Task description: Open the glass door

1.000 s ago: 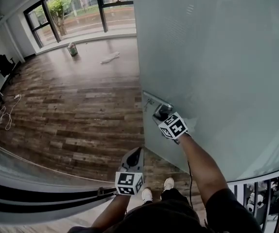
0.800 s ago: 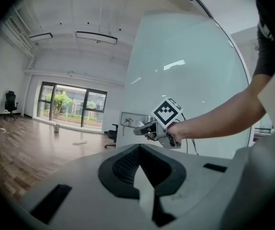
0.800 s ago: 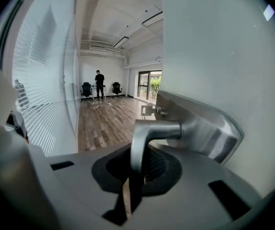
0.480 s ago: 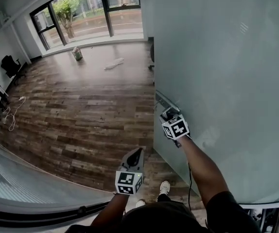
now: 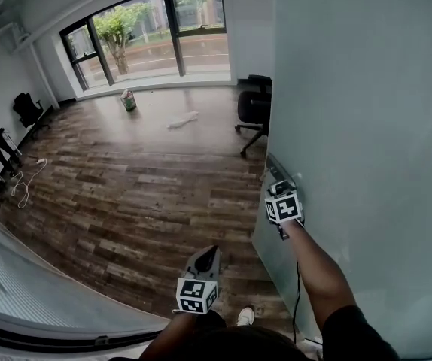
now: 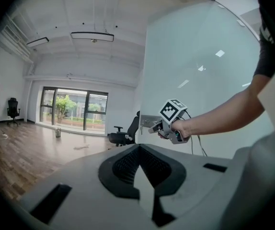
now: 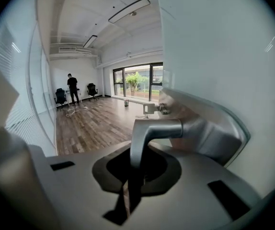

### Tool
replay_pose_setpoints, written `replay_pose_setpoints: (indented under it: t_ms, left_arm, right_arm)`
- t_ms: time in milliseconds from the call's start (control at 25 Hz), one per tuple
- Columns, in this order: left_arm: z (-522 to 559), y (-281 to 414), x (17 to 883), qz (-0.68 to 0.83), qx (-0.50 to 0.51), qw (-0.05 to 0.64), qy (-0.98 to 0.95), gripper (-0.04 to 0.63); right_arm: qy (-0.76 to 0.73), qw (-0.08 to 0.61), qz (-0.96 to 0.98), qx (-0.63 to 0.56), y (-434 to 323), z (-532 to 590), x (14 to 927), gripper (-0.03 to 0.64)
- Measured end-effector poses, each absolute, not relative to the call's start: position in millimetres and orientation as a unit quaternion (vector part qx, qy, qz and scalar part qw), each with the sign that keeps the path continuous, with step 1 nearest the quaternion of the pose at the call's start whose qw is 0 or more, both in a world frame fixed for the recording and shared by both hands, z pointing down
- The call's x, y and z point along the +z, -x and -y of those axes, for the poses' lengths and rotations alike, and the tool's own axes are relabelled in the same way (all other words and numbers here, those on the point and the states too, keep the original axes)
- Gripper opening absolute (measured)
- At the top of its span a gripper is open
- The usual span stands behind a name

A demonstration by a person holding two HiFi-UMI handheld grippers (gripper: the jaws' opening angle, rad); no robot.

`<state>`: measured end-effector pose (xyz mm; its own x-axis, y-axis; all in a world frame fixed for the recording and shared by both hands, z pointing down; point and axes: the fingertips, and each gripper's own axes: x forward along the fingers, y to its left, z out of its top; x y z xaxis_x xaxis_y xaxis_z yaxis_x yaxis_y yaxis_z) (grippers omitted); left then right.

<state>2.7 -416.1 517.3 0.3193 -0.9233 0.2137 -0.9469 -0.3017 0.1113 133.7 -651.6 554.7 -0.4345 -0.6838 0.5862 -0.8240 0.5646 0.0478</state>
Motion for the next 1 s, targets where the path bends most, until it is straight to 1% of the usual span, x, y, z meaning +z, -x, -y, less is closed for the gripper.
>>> replay_pose_setpoints:
  t_ms: [160, 360, 560, 760, 1000]
  left_arm:
    - [438, -20, 529, 0.569, 0.052, 0.107, -0.814, 0.003]
    - [464, -24, 538, 0.569, 0.062, 0.12, -0.811, 0.003]
    - [490, -33, 535, 0.558, 0.062, 0.112, -0.82, 0.003]
    - [525, -23, 541, 0.558, 0.068, 0.117, -0.819, 0.003]
    - [552, -8, 542, 0.555, 0.052, 0.118, -0.822, 0.003]
  right_arm:
    - [-0.476, 0.278, 0.823, 0.135, -178, 692, 565, 0.025]
    - [-0.507, 0.272, 0.805, 0.146, -227, 728, 565, 0.023]
    - [-0.535, 0.267, 0.787, 0.151, -284, 755, 562, 0.021]
    - [-0.558, 0.259, 0.771, 0.162, -329, 787, 565, 0.021]
    - [-0.588, 0.251, 0.75, 0.168, -379, 805, 567, 0.021]
